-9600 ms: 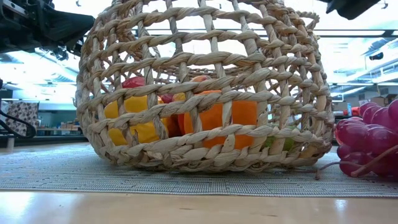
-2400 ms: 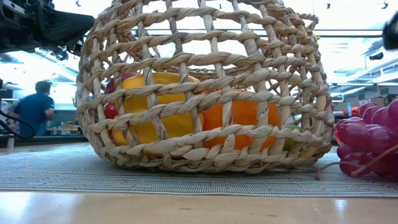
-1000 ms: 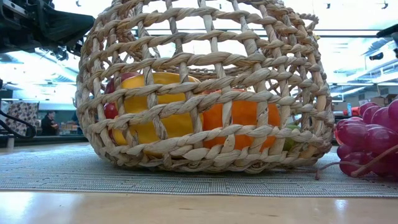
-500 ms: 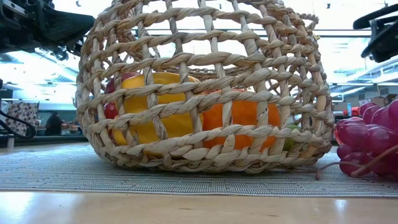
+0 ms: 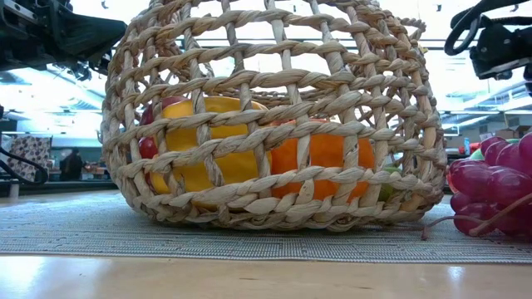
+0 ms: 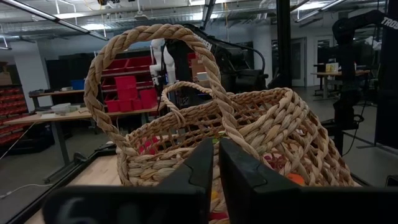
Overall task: Build produce basket
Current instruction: Put the green apple into the brown basket
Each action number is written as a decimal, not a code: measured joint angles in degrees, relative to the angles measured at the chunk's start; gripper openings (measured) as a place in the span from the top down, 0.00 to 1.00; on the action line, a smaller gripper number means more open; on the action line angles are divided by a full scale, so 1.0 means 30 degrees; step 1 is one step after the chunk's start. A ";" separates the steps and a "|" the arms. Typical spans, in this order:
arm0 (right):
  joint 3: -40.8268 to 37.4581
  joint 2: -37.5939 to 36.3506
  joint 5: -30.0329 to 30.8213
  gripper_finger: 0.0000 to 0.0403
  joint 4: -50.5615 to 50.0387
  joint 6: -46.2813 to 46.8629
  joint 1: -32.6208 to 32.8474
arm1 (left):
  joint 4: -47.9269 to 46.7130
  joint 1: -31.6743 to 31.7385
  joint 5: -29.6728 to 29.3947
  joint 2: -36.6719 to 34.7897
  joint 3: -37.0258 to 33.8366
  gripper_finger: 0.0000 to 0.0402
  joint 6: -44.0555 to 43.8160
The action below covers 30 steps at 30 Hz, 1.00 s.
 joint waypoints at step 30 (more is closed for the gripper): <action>0.0995 0.0007 -0.1027 0.39 0.2877 0.1279 0.0455 | 0.0000 0.0002 0.0000 0.0000 -0.0004 0.92 0.0000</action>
